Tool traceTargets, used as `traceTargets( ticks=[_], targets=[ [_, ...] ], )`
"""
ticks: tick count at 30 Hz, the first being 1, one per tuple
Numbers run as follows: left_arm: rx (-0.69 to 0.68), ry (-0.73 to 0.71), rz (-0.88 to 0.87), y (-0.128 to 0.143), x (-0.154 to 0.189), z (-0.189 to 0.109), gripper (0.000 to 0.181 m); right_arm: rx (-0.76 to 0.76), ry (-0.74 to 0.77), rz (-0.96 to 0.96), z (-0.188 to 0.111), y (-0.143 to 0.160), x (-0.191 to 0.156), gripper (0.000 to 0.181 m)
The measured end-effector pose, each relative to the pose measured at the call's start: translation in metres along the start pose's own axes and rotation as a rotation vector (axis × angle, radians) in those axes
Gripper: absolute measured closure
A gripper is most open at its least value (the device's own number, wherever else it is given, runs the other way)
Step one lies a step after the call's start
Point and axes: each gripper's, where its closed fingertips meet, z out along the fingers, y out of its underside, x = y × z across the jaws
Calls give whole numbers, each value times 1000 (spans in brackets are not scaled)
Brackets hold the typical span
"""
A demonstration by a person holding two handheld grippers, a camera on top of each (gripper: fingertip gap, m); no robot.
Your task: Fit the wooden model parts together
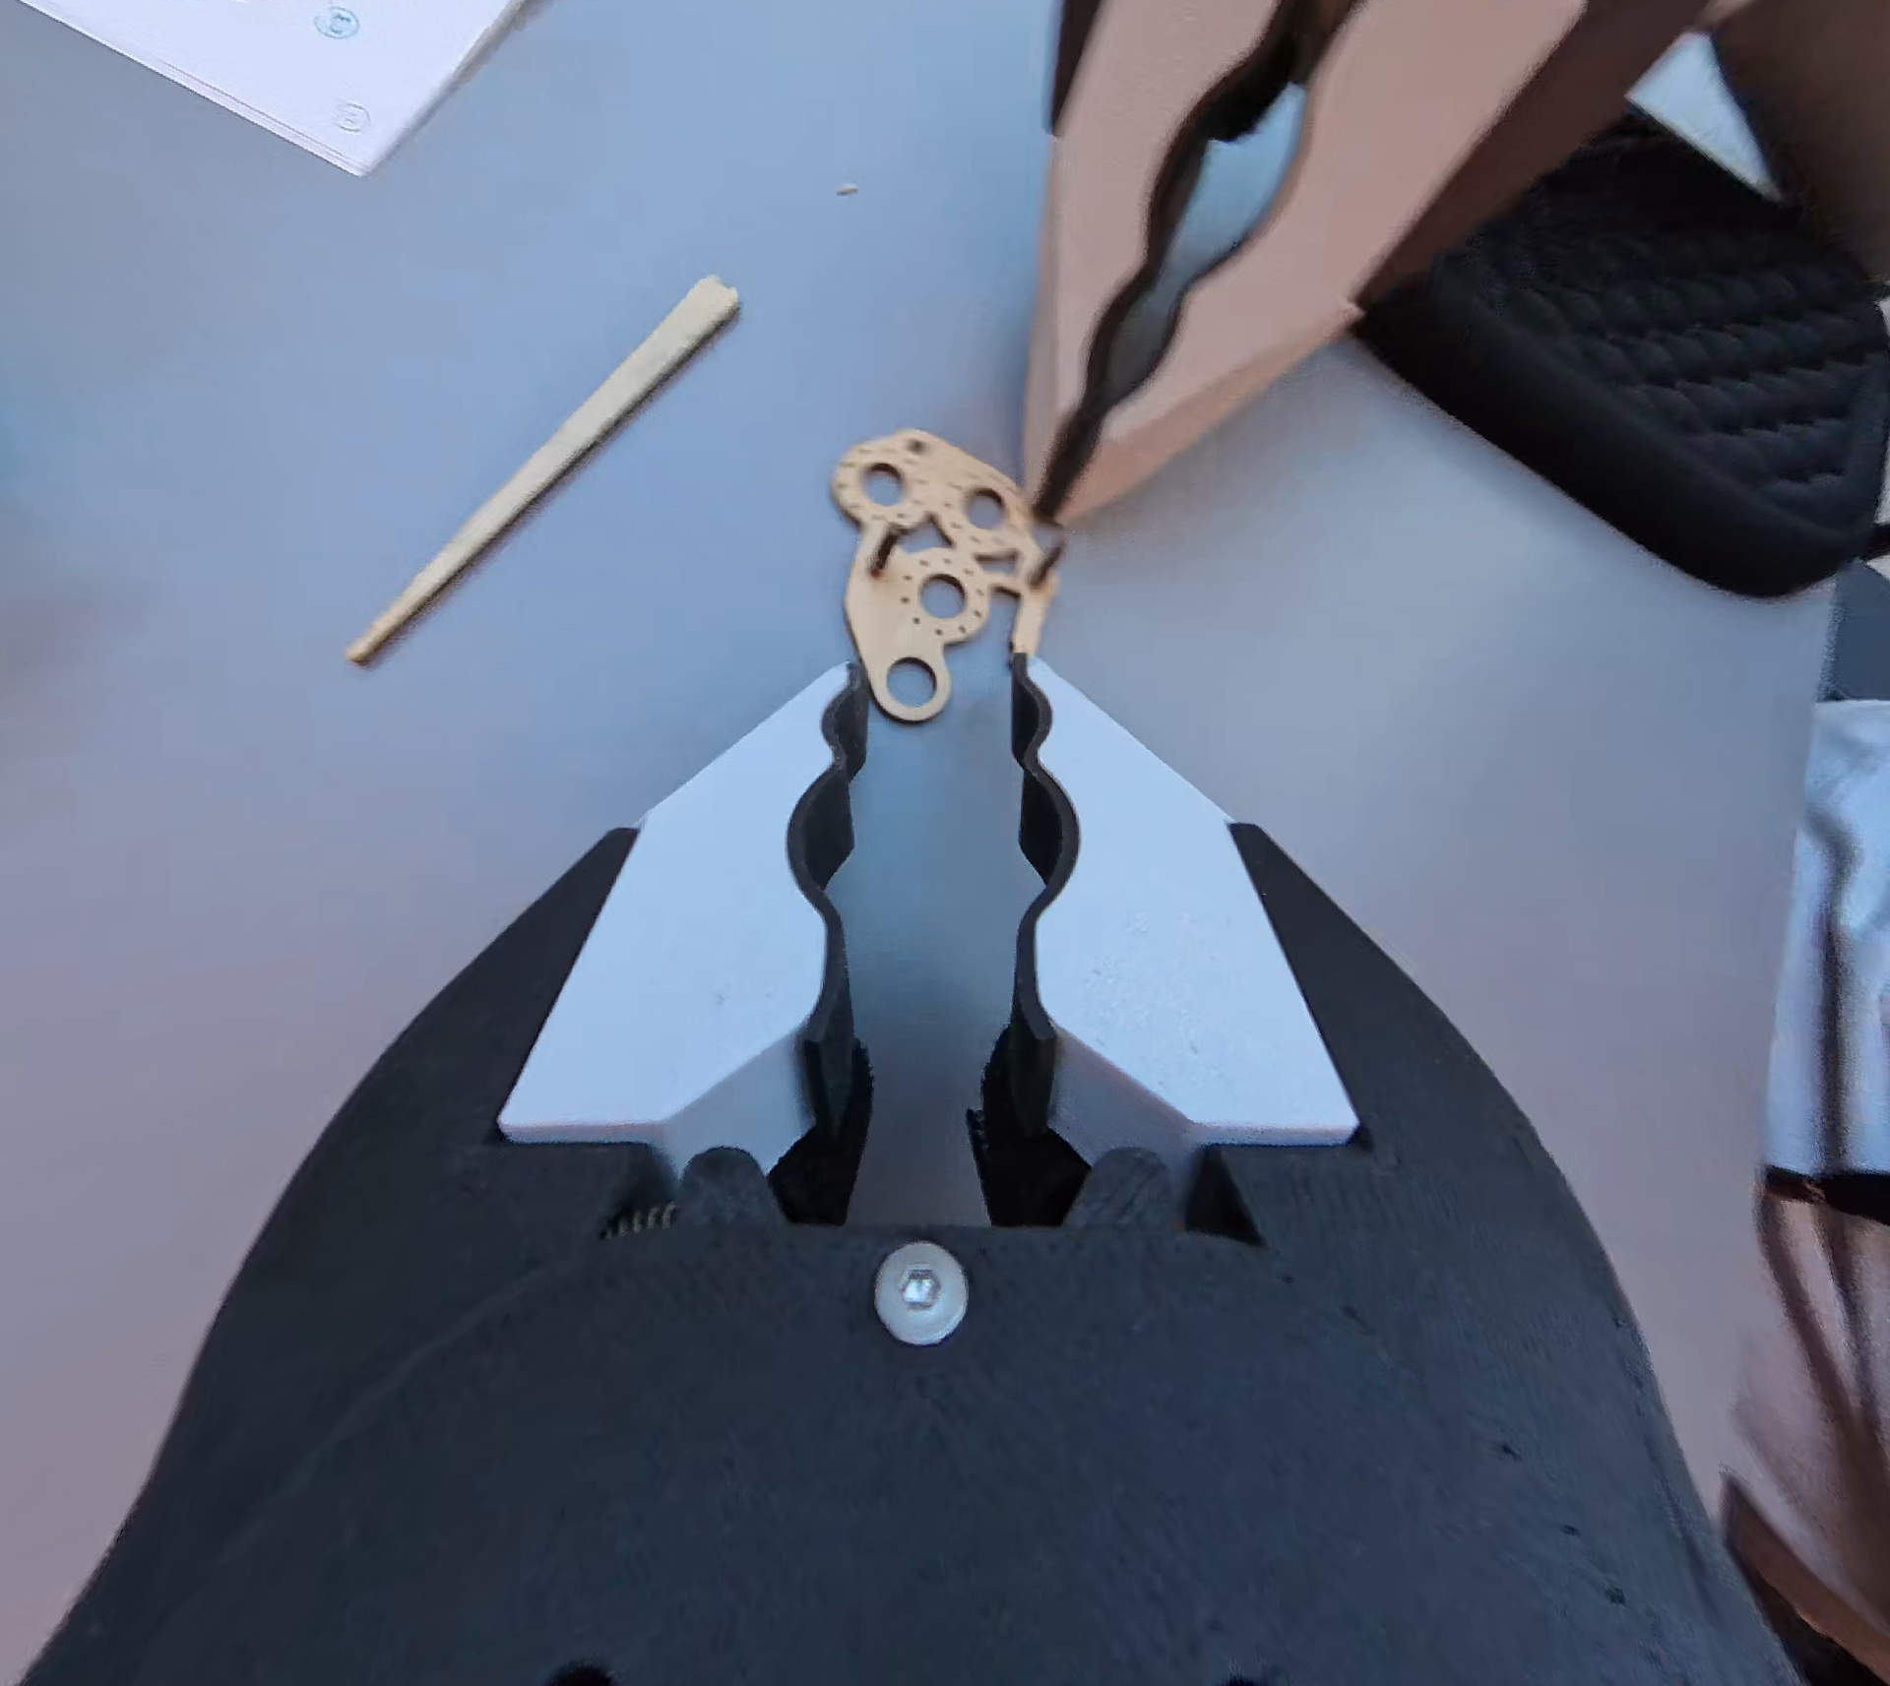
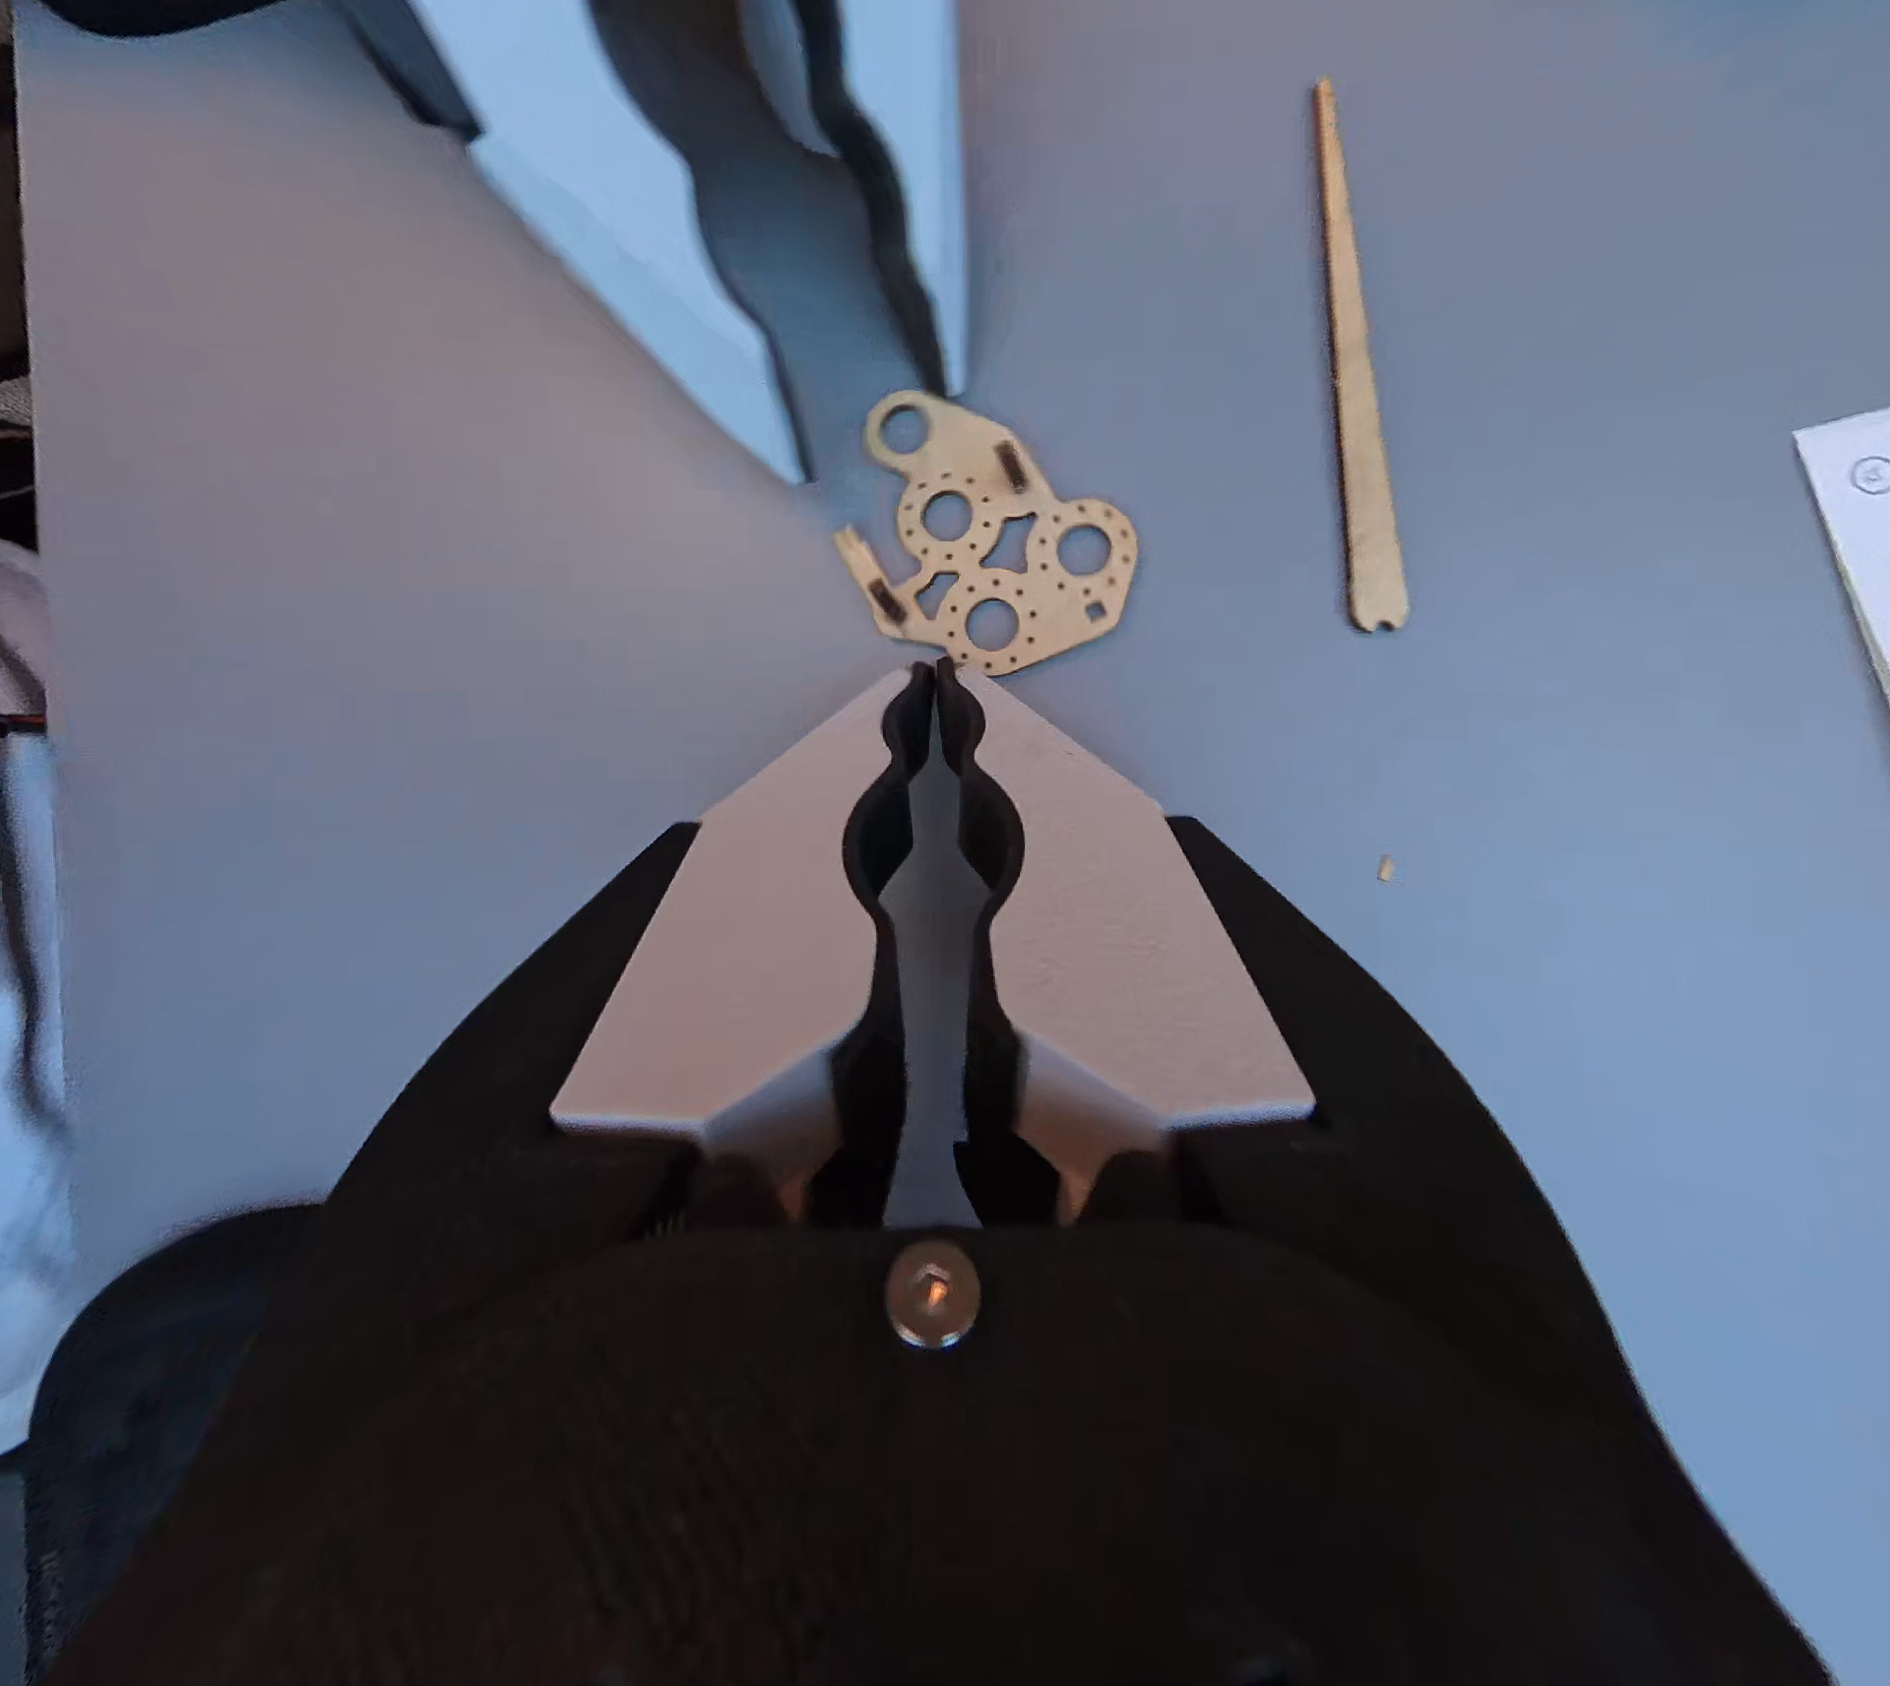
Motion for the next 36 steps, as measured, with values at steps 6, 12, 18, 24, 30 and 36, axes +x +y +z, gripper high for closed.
traceTargets(
  ticks=[6,12,18,24,30,36],
  targets=[
    [-35,215,-57,5,32,1,159,76,29,36,-10,3,28,168],
    [28,125,-38,-6,15,-7,158,127,-21,-31,-11,4,18,156],
    [90,-14,83,-16,0,-14,151,231,-45,-46,-8,-3,10,143],
    [39,-84,159,-8,-6,-7,139,230,9,-115,-3,-5,9,141],
    [27,-59,143,-4,-3,-1,137,231,27,-110,-2,-5,12,146],
    [90,-48,117,-13,-5,-8,138,245,39,-154,-5,-6,12,145]
  ],
)
